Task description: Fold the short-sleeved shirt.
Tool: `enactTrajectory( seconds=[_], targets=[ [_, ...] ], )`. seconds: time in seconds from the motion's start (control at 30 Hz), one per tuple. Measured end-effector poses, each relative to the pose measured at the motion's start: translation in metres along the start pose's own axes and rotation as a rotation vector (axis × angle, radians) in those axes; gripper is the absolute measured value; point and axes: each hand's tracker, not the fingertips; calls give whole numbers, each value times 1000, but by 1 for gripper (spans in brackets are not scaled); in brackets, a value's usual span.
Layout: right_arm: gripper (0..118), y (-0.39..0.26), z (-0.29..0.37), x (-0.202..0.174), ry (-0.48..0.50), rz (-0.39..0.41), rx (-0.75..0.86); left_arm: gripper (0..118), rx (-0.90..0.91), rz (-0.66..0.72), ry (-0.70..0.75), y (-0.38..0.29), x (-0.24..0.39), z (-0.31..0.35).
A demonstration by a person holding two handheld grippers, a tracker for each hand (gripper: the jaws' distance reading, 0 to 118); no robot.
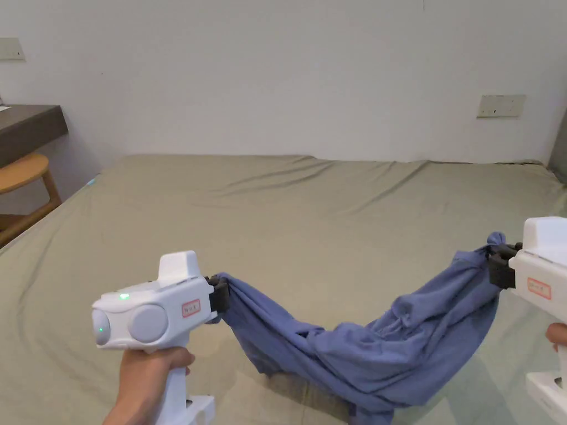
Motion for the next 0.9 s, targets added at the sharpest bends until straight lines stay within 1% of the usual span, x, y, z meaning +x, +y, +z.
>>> enactTrajectory(
  seconds=[0.07, 0.2, 0.3, 0.47, 0.53, 0.57, 0.7, 0.83, 0.9],
  targets=[
    [14, 37, 5, 15, -38, 5, 65, 3, 76, -21, 50, 48, -7, -1],
    [14, 103, 4, 39, -70, 11, 146, 3, 173, -55, 153, 139, -22, -13],
    [14, 141, -8, 50, -110, 26, 181, 3, 239, -10, 193, 197, -25, -18],
    [14, 188, -33, 63, -100, -10, 219, 3, 310, -25, 254, 271, -14, -38],
    [14, 198, -46, 66, -96, -30, 225, 3, 323, -59, 287, 286, -9, -53],
    [14, 202, -52, 67, -92, -39, 223, 3, 322, -53, 297, 293, -6, -61],
    [14, 197, -85, 63, -102, -42, 223, 3, 334, -74, 318, 298, -1, -93],
    [14, 170, -124, 55, -97, -56, 184, 3, 310, -88, 346, 278, -12, -131],
    [14, 145, -146, 49, -91, -52, 154, 3, 282, -92, 364, 252, -31, -148]
  ],
)
